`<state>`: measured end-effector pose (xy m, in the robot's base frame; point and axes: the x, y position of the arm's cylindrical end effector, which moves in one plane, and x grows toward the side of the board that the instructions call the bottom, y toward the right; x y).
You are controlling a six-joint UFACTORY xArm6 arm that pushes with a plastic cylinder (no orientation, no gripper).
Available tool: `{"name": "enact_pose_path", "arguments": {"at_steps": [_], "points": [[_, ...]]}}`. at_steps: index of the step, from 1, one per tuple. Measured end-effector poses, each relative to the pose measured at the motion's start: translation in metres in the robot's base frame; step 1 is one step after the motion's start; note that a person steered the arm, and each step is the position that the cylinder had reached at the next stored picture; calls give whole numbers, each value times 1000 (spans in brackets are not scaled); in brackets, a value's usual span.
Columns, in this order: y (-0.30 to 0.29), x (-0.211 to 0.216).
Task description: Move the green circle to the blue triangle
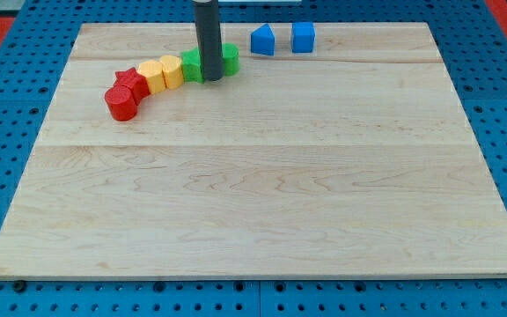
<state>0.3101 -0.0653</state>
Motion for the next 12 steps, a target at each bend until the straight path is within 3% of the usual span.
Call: {"name": "enact_pose_path", "arguments": {"at_steps": [4,12], "points": [[59,-3],[12,-38]]}}
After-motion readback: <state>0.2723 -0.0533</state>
